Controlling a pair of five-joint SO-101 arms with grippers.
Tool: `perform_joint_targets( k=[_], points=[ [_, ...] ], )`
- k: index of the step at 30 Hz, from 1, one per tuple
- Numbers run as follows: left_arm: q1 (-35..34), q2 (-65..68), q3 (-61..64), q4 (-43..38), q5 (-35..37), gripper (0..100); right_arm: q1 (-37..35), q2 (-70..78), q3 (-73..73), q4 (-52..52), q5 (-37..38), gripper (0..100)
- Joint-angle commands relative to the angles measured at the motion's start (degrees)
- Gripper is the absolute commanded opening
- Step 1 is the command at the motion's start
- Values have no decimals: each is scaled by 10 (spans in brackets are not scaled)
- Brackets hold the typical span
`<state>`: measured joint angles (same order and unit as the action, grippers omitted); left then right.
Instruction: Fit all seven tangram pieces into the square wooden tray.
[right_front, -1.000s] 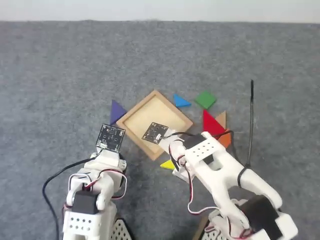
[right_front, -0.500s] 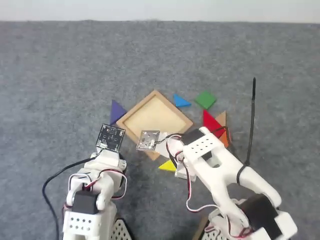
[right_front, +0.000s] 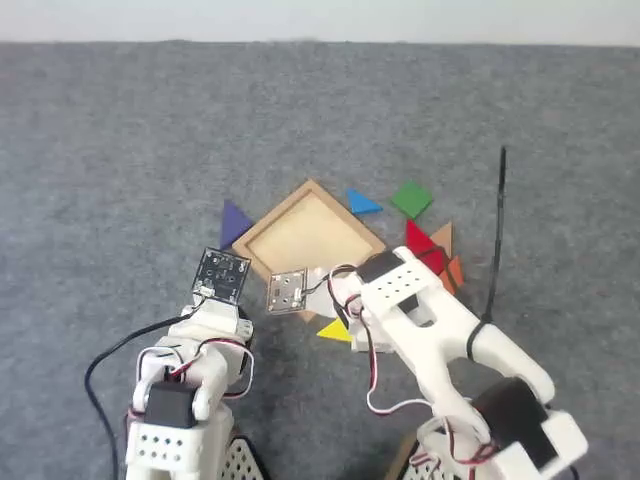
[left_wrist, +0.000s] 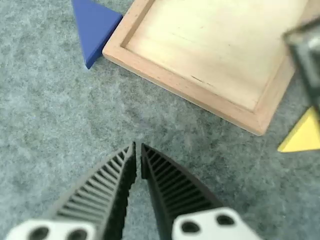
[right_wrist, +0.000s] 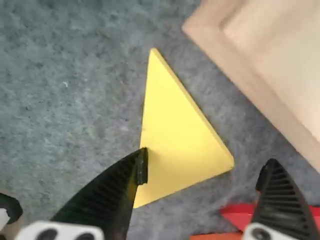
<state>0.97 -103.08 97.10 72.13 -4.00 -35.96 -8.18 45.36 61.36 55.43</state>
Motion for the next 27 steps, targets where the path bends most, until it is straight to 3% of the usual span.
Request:
perform_joint_targets(
  k=[1,8,14,21,27],
  points=[
    [0,-10,-6,1,-1,19,-11,30,-18,-15,6,348],
    [0,-10,-6,1,-1,19,-44,44,-12,-5,-25,347],
    [0,-10,-6,1,-1,19,-26,42,-4,-8,-55,336],
    [0,-10,-6,1,-1,19,5,42,-22,-10,-103,48],
    [0,-10,-6,1,-1,19,15,42,-40,6,-116,54]
  ],
)
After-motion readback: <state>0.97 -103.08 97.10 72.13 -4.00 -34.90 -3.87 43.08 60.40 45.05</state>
